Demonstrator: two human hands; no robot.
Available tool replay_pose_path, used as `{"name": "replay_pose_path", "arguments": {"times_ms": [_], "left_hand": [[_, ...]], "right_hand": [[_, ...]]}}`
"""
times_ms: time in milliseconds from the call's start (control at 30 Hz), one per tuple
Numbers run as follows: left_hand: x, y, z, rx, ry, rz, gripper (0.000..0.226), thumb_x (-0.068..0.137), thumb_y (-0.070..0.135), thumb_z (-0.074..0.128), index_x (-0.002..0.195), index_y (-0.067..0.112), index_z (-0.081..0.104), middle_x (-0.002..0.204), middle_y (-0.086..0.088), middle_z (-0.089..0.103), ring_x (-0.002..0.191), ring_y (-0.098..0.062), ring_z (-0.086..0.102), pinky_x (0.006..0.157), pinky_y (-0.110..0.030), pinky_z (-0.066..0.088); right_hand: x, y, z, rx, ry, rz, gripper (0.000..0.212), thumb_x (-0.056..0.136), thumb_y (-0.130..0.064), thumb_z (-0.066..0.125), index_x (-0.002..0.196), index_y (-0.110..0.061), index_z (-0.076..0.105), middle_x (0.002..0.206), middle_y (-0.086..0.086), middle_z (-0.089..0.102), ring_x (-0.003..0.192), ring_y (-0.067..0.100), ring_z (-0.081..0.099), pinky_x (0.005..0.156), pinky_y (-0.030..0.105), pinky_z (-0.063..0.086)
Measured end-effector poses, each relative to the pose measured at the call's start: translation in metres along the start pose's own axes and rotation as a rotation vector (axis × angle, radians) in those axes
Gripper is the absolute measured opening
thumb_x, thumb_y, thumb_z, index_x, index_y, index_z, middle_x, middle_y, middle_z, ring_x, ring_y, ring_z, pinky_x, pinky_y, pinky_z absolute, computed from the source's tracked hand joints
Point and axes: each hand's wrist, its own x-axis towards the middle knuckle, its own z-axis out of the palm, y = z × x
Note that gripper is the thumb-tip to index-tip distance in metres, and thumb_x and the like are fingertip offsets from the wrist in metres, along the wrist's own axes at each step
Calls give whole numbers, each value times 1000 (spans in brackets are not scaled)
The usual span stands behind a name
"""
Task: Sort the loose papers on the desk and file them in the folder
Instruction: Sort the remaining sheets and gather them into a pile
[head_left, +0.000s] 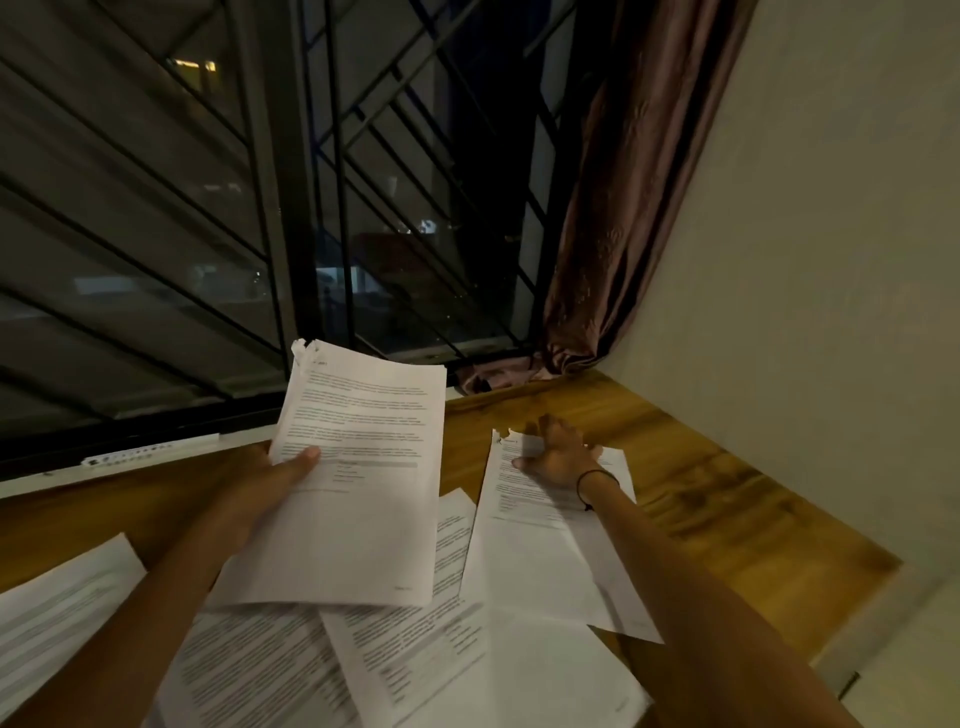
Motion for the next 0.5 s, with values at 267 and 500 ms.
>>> {"name": "replay_pose_path", "arguments": {"times_ms": [267,500], "left_hand": [[3,-1,14,-58,-15,-7,37,87,44,76,110,15,70,103,-9,77,91,-32,74,87,-50,59],[-1,-1,14,-59,-21,-19,37,88,43,76,109,13,71,100,-11,77,90,-34,75,86,-52,60]], "right_hand": [[18,3,0,-40,24,-27,65,79,-53,82,134,-29,56,142,5,41,138,34,29,112,59,21],[84,52,65,349,109,58,43,64,-26,85,99,-30,60,128,8,55,114,35,54,83,49,60]]}}
